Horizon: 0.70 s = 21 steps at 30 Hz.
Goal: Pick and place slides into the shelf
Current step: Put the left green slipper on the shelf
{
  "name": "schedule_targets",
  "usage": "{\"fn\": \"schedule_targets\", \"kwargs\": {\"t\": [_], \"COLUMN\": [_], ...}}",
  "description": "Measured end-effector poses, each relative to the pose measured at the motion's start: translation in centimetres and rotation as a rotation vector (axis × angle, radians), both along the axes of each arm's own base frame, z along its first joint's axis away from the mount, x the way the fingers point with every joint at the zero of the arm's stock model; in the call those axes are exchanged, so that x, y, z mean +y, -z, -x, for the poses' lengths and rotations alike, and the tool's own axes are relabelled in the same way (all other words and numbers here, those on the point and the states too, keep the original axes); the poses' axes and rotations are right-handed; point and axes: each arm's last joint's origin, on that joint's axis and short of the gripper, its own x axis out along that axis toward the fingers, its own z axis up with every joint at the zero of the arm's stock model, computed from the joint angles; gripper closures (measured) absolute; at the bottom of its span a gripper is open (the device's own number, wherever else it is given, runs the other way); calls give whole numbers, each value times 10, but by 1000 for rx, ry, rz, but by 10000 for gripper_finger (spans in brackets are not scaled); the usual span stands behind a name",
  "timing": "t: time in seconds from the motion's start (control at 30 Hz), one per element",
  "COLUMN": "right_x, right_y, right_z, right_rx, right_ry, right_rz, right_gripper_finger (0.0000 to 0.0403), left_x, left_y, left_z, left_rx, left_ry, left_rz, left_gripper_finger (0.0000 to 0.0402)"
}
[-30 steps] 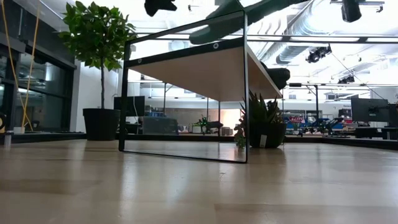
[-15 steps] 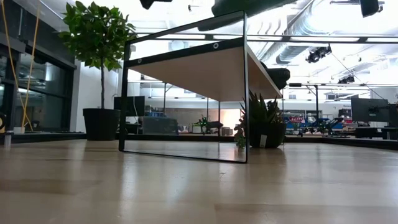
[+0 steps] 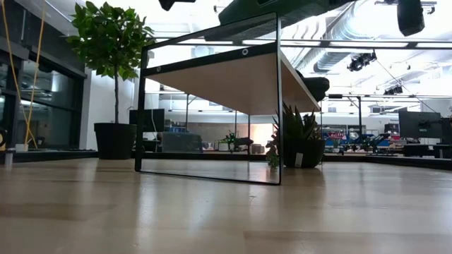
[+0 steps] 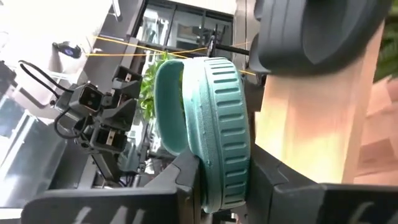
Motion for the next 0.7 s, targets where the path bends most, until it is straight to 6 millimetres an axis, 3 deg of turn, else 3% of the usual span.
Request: {"fn": "schedule_targets", "kwargs": {"t": [0.47,0.7], "right_x": [10,7], "right_y": [40,46], "right_z": [-25,-30], "right_rx": [-92,-66], "right_ry": [25,12], "right_rz": [-125,-151], "right_gripper_finger": [345,345], "left_x": [0,0], "left_y": [0,0], "left_z": [0,0], "left_rx": [1,0], "left_ry": [0,10], "left_rz": [1,8], "left_gripper_finger": [228,228]}}
